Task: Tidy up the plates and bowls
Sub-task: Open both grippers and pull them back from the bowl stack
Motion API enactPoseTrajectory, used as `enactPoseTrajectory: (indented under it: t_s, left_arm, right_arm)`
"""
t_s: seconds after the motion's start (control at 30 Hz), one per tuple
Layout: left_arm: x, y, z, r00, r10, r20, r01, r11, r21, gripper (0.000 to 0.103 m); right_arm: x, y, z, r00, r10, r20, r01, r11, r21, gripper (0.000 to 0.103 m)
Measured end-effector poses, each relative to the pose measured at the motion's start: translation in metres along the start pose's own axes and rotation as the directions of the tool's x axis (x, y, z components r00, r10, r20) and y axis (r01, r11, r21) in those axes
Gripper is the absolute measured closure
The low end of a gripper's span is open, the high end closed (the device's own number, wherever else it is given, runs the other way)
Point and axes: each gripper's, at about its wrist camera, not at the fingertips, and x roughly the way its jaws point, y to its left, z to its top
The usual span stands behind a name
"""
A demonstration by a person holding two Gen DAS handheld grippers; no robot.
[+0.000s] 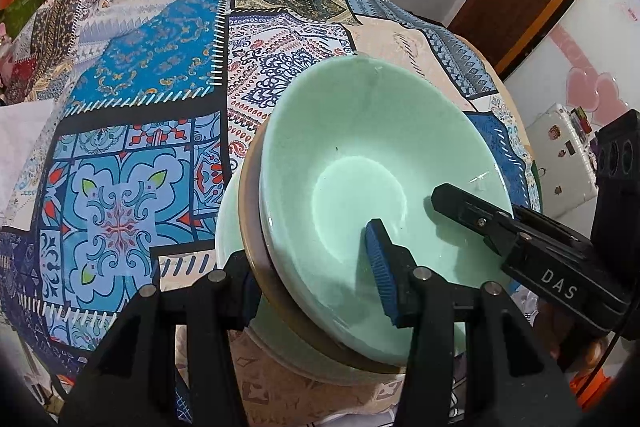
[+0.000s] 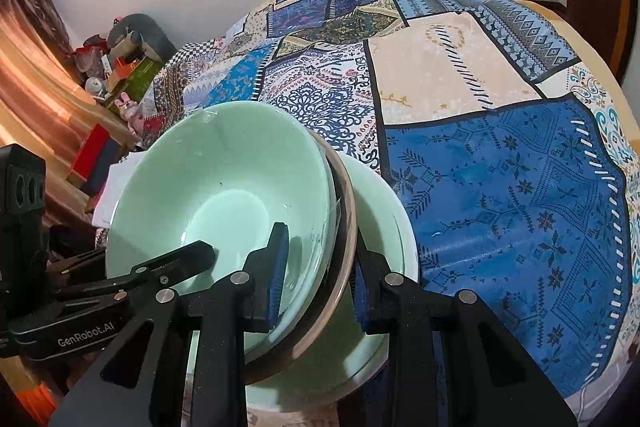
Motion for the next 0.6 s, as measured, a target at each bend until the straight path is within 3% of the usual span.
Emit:
enactPoseTrajectory:
  t_s: [0.2,0.3,0.37,0.6]
  left_arm:
    - [0.0,0.005,-0.003,1.0,-0.016,0.005,0.016,1.0,0.001,0.056]
    - [-0.01,0.003,-0.006,0.997,0.05,0.057,-0.052,0.998,0.031,0.055]
    - [-0.016,0.004,-0.006,0.996,0.053,0.071,-0.055,0.998,0.03,0.05]
    - [-0.059,0.002,-0.013,0.98,0.086,0.177,-0.091,0.996,0.021,0.046]
  right_arm:
    - [-0.001,0.001,-0.001,1.0,0.014,0.006,-0.014,1.0,-0.016,0.073]
    - [-0.003,0.003,-0.001,1.0,0.0,0.009,0.001,1.0,-0.031,0.072]
    - [-0.007,0.006,-0.002,1.0,-0.022,0.017,0.022,0.999,-0.046,0.068]
    - [-0.044,0.019,-0.006,0.994,-0.037,0.104,0.047,0.994,-0.097,0.064]
